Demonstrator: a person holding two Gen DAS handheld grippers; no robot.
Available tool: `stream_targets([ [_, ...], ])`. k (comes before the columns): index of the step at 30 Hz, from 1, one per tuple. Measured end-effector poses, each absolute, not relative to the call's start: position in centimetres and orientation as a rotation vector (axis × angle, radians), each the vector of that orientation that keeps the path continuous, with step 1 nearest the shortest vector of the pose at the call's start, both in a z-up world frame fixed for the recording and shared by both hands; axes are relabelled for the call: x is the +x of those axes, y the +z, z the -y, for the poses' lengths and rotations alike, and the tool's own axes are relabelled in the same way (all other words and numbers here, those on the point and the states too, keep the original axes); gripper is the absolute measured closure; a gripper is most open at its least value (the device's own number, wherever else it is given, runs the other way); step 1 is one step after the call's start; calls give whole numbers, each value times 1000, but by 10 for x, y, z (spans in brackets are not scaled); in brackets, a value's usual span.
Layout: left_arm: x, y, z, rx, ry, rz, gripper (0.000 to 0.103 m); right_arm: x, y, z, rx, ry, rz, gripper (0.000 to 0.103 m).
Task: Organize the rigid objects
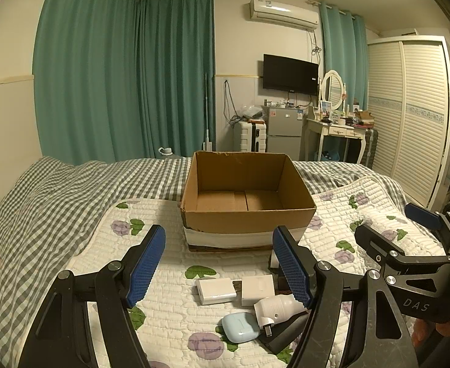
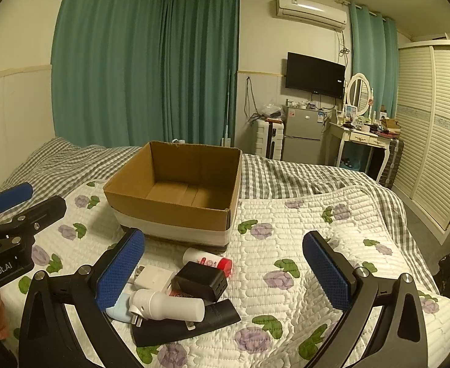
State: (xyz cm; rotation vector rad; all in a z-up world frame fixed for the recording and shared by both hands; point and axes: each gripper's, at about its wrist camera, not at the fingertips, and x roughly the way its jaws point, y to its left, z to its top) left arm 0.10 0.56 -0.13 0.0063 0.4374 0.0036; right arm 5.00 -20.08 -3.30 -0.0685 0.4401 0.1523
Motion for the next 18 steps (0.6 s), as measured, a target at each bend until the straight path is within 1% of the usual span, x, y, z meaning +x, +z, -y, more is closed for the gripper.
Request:
stream_targets([
  [18,1,-2,-7,4,6,-442,28,52,-37,197,-78,166,-456,0],
])
